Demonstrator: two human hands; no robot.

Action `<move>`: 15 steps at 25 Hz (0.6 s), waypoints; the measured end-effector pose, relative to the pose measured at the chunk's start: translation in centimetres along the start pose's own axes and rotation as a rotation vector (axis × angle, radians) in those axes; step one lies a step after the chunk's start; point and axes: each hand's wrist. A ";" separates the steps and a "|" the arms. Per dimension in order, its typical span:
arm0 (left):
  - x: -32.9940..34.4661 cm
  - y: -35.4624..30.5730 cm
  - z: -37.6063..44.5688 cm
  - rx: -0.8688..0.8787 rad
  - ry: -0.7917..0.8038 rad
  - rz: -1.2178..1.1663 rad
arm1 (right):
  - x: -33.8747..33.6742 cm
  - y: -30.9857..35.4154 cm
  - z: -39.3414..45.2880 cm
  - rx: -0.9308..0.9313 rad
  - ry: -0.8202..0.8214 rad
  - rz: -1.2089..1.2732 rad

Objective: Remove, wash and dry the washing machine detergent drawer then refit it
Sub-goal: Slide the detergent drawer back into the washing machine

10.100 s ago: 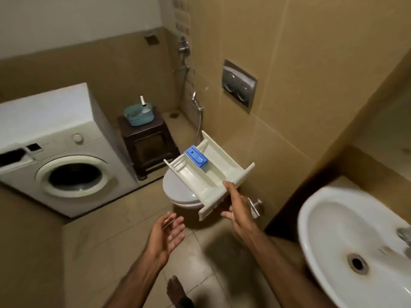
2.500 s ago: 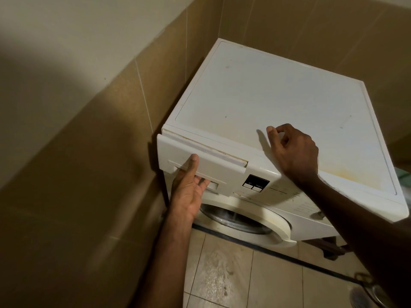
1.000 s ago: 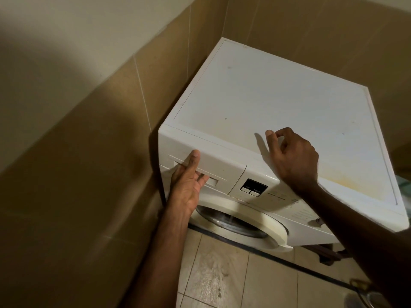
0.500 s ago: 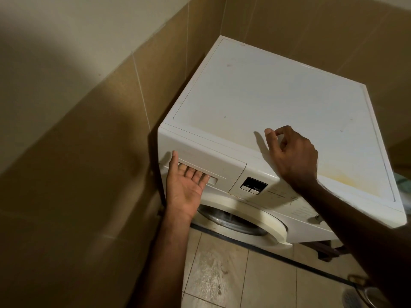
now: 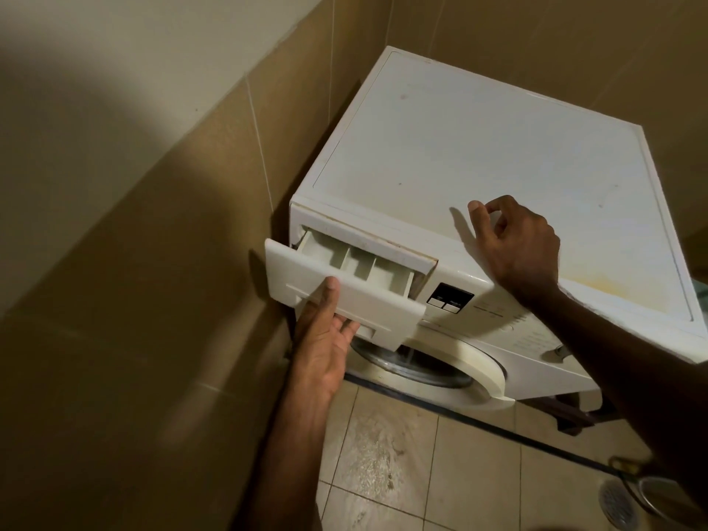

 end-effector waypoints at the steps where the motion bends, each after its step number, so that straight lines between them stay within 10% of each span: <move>1: -1.4 0.1 -1.1 0.001 -0.011 -0.001 | 0.0 0.0 -0.1 -0.007 -0.004 0.000; 15: -5.4 0.5 -4.3 -0.035 -0.015 -0.056 | 0.2 0.1 -0.4 -0.018 -0.014 -0.018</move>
Point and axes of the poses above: each hand's wrist, its own z-axis towards the middle knuckle, its own x-axis out of the palm, y = z × x, and after that the axes turned 5 degrees about -y, right-handed
